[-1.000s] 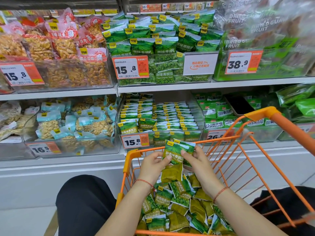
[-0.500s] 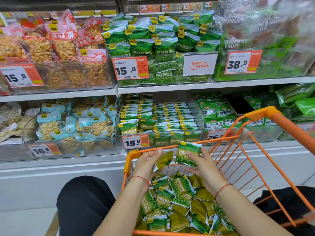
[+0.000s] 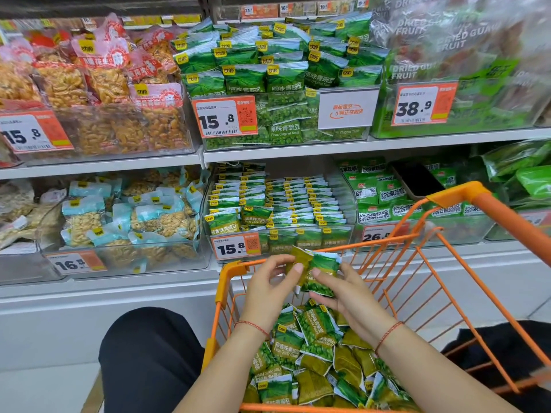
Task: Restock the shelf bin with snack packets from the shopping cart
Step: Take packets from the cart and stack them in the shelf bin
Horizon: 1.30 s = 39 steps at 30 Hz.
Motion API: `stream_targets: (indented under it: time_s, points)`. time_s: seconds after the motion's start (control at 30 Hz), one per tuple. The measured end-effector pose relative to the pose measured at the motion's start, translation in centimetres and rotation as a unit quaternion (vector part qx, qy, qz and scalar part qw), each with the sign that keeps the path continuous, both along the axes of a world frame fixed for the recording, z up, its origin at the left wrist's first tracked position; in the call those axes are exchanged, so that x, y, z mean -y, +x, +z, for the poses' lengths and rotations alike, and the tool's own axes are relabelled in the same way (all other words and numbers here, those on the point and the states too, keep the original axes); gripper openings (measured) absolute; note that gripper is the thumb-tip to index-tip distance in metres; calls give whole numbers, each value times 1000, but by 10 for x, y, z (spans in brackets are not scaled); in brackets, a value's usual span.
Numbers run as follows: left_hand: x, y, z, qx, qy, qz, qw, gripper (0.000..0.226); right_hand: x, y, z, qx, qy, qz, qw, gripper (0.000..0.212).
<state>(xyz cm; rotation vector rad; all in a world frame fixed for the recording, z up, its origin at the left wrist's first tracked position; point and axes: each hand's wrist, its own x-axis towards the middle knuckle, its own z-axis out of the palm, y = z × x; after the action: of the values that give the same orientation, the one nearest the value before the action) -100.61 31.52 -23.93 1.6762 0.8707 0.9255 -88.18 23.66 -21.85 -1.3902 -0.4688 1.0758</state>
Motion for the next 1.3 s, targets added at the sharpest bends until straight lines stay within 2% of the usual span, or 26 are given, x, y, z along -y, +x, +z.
stream_targets:
  time_s: [0.07, 0.17, 0.2, 0.3, 0.37, 0.4, 0.47, 0.5, 0.67, 0.8, 0.9, 1.0, 1.13, 1.2, 1.27, 1.3]
  points:
    - [1, 1, -3, -26, -26, -30, 999, 32, 1, 0, 1, 3, 6, 11, 1000, 90]
    - [-1, 2, -6, -79, 22, 19, 996, 48, 1, 2, 1, 33, 1, 20, 999, 82]
    - [-1, 1, -4, -82, 13, 44, 996, 57, 1, 3, 2, 44, -4, 18, 999, 81]
    - [0, -3, 7, -29, -73, 75, 994, 91, 0, 8, 0, 64, -20, 0, 998, 73]
    - [-1, -5, 11, 1, -120, 63, 991, 104, 0, 10, -2, 89, -29, -4, 996, 74]
    - [-1, -6, 13, 11, -141, 40, 989, 103, 0, 10, -4, 101, -34, 1, 994, 77]
    - [4, -4, 17, 18, -166, 2, 986, 81, 0, 7, -5, 104, -23, 19, 994, 79]
    - [5, -3, 16, 19, -178, -9, 984, 77, 0, 5, -6, 91, -14, 28, 995, 79]
    - [7, -3, 20, 8, -147, 1, 989, 87, 0, 2, 0, -75, 31, 42, 996, 72]
    - [14, 0, 21, -12, -201, -54, 978, 72, 0, -3, 1, -78, 34, 62, 994, 67]
    - [17, 1, 18, -47, -189, -74, 978, 69, 1, -3, 2, -80, 41, 75, 993, 65]
    - [21, 1, 21, -71, -187, -75, 977, 71, 2, 2, -3, -4, 31, 102, 994, 69]
    - [22, 2, 25, -73, -190, -71, 976, 70, 1, 0, -7, 161, 13, 162, 974, 109]
    - [19, 2, 28, -55, -223, -59, 972, 67, -2, 3, -3, 178, -3, 166, 970, 100]
    - [15, 1, 32, -37, -256, -47, 965, 62, -8, 9, -1, 194, -14, 184, 963, 80]
    - [11, 1, 34, -36, -260, -46, 964, 62, -12, 12, 2, 214, -14, 195, 957, 82]
